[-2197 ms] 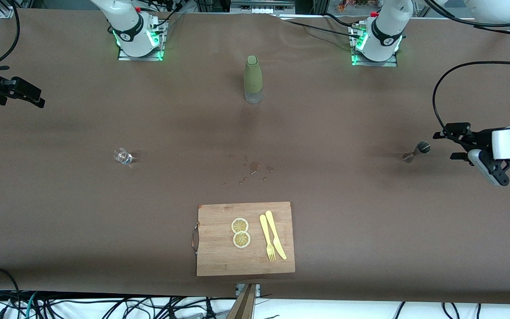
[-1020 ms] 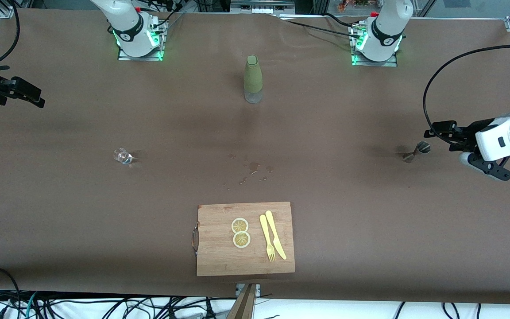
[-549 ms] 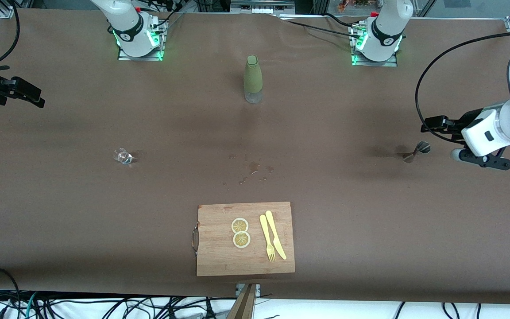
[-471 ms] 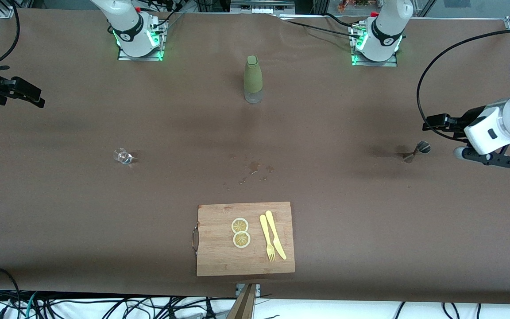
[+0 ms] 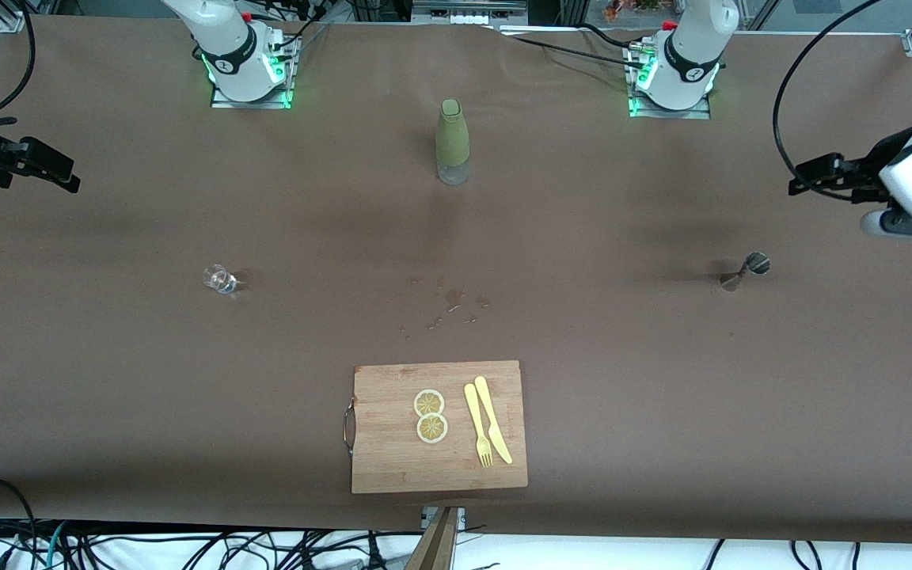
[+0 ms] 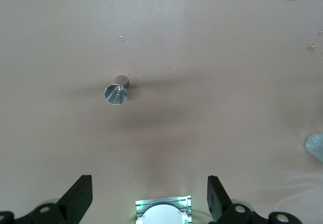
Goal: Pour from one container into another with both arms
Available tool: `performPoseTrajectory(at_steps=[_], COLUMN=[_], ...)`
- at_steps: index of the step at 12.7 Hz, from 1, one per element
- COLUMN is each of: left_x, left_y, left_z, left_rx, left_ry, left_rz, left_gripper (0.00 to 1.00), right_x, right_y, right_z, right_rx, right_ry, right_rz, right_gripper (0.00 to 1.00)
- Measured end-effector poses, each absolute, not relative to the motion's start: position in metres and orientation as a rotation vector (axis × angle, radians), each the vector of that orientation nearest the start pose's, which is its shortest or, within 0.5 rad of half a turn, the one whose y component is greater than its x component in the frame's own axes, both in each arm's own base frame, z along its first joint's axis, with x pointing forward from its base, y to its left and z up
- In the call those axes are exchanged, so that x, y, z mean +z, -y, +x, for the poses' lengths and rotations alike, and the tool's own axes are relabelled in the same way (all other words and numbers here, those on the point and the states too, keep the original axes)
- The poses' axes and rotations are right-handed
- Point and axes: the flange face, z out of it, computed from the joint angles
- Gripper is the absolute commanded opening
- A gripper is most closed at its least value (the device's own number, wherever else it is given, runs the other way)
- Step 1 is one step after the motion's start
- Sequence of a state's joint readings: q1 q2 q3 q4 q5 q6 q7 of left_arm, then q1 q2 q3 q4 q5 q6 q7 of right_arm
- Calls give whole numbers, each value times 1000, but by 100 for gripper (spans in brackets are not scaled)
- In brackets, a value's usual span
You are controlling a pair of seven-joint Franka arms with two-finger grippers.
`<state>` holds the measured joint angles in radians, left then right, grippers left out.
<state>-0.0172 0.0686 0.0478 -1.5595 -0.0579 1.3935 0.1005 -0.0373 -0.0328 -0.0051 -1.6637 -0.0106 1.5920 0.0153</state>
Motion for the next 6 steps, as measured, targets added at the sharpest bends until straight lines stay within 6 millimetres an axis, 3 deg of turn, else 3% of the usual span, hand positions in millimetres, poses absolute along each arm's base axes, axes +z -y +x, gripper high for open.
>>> performPoseTrajectory(at_steps=[3, 6], left_x=[588, 592], left_y=[-4, 23], left_z=[546, 543], left_rx=[370, 361], left_ry=[-74, -36], left_rz=[-3184, -3172], left_gripper=[100, 100], right_x=[600, 601], right_y=[24, 24], right_z=[544, 544], right_rx=[61, 61], right_ry=[-90, -90], right_rz=[-3149, -3149], right_gripper=[100, 100])
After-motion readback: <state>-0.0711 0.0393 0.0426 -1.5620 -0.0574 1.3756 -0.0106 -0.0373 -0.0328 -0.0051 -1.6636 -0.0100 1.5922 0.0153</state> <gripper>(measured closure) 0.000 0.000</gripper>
